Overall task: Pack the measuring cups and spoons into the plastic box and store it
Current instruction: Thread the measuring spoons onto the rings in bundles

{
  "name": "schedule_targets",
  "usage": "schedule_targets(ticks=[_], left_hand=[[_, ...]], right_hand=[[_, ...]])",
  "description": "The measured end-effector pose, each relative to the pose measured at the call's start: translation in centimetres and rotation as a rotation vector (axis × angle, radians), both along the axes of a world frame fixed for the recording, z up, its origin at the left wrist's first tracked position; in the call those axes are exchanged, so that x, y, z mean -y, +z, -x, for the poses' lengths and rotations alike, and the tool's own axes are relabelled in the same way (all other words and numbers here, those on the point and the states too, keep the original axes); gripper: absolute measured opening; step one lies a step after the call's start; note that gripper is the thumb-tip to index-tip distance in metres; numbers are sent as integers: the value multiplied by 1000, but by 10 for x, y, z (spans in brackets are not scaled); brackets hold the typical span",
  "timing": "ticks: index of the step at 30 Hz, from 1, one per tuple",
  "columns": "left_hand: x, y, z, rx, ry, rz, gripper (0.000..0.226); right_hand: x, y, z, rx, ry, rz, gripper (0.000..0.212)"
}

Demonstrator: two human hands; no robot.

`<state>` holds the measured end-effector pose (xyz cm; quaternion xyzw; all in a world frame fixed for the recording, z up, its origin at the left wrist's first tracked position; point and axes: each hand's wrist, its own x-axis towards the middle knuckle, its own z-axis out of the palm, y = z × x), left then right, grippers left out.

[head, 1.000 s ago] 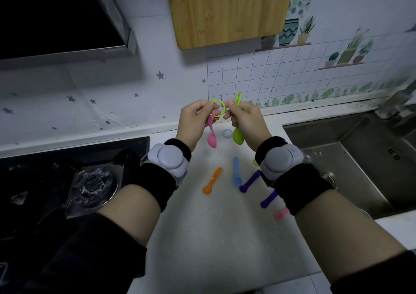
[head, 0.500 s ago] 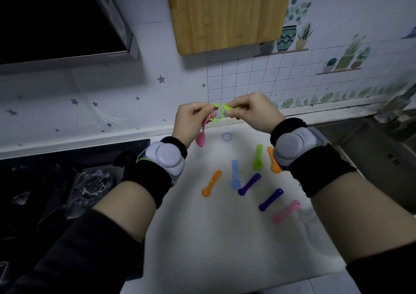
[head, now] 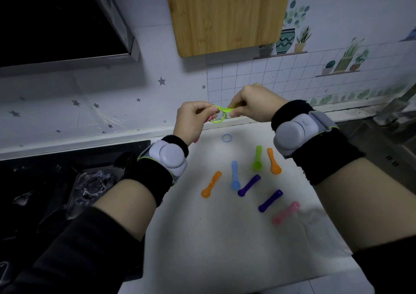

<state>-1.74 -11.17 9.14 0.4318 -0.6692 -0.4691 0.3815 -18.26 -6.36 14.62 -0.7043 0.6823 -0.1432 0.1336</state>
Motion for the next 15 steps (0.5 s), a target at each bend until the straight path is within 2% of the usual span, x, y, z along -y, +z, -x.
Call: schedule_targets(ticks=[6, 9, 11, 15], left_hand=[[-4, 7, 5, 0, -13, 81, 16], [-2, 7, 6, 5, 32, 106, 19], [-1, 7, 6, -54, 62, 58, 19], [0, 4, 9, -291, 98, -112, 18]], right_hand=[[6, 8, -6, -173, 11, -41, 22], [6, 2, -9, -161, -6, -35, 21], [5, -6, -9, -26, -47, 10, 19], [-1, -28, -13, 501, -181, 52, 13]])
